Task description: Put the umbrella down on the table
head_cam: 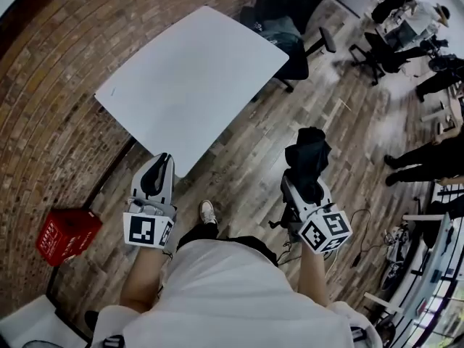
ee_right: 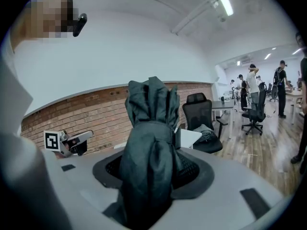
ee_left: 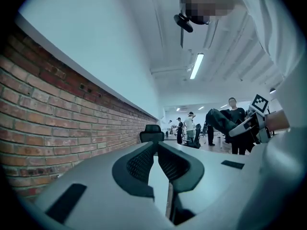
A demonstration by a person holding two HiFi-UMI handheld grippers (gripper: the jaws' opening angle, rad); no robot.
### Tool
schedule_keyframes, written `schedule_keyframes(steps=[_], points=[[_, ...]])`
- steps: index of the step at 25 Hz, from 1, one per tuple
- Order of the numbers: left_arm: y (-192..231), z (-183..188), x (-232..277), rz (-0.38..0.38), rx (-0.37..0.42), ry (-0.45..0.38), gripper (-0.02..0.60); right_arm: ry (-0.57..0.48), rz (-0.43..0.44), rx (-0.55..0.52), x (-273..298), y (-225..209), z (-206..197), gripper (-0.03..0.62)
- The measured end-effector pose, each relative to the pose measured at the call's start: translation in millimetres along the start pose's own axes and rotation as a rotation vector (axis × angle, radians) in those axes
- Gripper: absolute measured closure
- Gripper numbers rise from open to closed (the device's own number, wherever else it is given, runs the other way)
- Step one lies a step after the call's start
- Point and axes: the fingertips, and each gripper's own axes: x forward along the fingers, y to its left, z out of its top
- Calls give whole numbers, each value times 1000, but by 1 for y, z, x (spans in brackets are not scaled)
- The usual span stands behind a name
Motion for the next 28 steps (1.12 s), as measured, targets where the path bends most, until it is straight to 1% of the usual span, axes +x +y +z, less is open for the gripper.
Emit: schedule_keyframes(steps=[5, 8, 11, 14, 17, 21, 28], points=[[10, -1, 34, -23, -15, -2, 535, 17, -18, 15, 21, -9, 7, 347], [8, -5, 46, -24, -28, 11, 535, 34, -22, 16, 32, -19, 7, 347], [5, -7, 57, -15, -26, 26, 535, 42, -7, 14, 46, -31, 12, 347], [8, -5, 69, 15, -11, 31, 535, 35, 29, 15, 65, -42, 22, 347], [9, 1, 80, 60, -12, 30, 535, 43, 69, 8, 85, -54, 29, 347], [5, 14, 92, 87, 17, 17, 535, 53, 107, -20, 108, -65, 40, 347], [2, 11, 105, 133, 7, 25, 535, 70, 152, -47, 135, -80, 52, 347]])
